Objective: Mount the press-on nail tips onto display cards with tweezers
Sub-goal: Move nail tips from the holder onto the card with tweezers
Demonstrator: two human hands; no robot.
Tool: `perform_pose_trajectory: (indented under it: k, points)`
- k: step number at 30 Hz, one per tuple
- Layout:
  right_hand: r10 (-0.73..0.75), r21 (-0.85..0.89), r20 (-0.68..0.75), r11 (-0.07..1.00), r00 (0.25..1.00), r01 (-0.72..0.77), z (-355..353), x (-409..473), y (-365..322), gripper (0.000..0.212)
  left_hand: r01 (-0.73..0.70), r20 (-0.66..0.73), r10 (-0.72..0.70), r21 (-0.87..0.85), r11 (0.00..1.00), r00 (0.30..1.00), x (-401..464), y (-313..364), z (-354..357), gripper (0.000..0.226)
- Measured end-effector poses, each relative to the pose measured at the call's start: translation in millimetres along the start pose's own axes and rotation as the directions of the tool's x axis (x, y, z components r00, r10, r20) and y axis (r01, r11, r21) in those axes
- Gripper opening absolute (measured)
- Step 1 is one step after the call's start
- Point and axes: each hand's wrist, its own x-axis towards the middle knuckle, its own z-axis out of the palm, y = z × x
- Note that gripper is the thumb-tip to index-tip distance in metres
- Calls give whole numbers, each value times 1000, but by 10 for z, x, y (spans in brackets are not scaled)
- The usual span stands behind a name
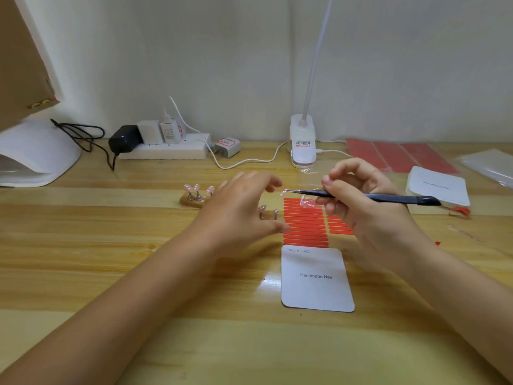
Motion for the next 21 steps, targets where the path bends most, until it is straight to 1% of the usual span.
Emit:
perform_pose_trajectory:
  k: [2,4,6,8,10,12,13,15,18,21]
  points:
    - [-16,-16,-14,1000,1000,16,-10,-10,-11,15,-24,-53,21,-46,999,998,-18,31,-90,50]
    - [-54,-42,-36,998,998,53,-6,-3,-66,22,-66,-138,46,-138,988,989,-49,84,-169,38]
    - [-102,-55,-63,994,993,99,6,2,-156,26,-127,-155,96,-204,971,983,-92,148,-201,25]
    - [-142,-77,-100,988,985,135,-13,-19,-236,25,-198,-82,185,-183,963,979,-141,200,-175,18]
    - [-162,-135,-125,980,979,145,-71,-96,-282,25,-244,50,252,-123,962,966,-185,220,-111,16]
    - [-148,-199,-128,972,981,121,-156,-221,-310,30,-276,170,285,-71,958,943,-220,210,-30,23]
    - [-127,-215,-130,972,983,97,-199,-291,-319,33,-295,204,301,-57,954,932,-233,196,11,29]
    - [-88,-236,-143,970,986,53,-300,-422,-318,29,-301,232,306,-58,952,923,-250,189,76,36]
    - [-34,-257,-150,966,988,-5,-425,-569,-271,6,-274,236,285,-77,959,929,-268,205,152,40]
    - [-7,-259,-179,965,984,-40,-493,-641,-184,5,-274,224,284,-75,959,932,-258,255,209,42]
